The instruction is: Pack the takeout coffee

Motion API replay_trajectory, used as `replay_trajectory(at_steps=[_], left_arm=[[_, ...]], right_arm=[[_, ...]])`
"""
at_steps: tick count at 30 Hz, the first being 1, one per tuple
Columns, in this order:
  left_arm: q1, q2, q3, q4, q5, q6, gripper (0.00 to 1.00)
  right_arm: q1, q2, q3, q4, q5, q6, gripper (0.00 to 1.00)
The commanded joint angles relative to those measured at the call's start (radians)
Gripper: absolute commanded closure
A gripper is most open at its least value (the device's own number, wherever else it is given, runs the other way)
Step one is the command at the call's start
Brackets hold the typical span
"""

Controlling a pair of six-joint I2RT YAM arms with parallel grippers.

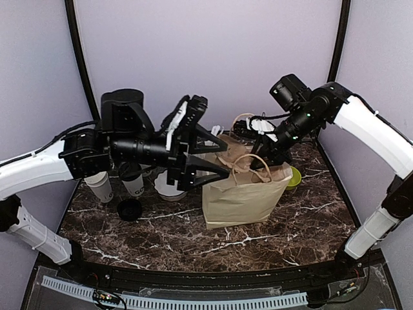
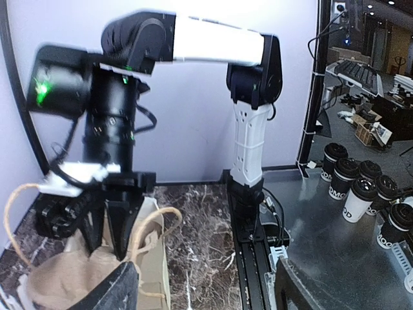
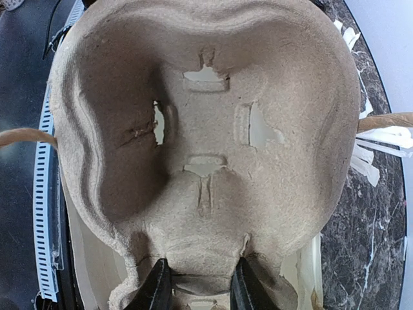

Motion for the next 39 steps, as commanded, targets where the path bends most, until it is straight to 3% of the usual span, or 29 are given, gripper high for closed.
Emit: replay_trajectory(at_steps=[1,10,25,39], left_arm=[[-0.006,-0.158,0.037,-0.094,-0.076,0.060,0.25],[-0.006,-0.230,-0.006,-0.125,-0.241,0.114,0.25],[-0.006,-0.261,-0.061,-0.124,-0.313,0.117,0.25],[-0.004,-0.256,-0.083,-0.120,-0.341,0.131,0.25]], right_arm=[[0.014,0.006,0.003,-0.019,0.049,-0.011,0.74],[0.058,0.053,0.013,-0.028,0.167,-0.029,0.74],[0.097,0.158,0.010,-0.104,0.254,-0.039,0.73],[0.113,0.241,-0.049,-0.059,0.263,-0.019,0.71]])
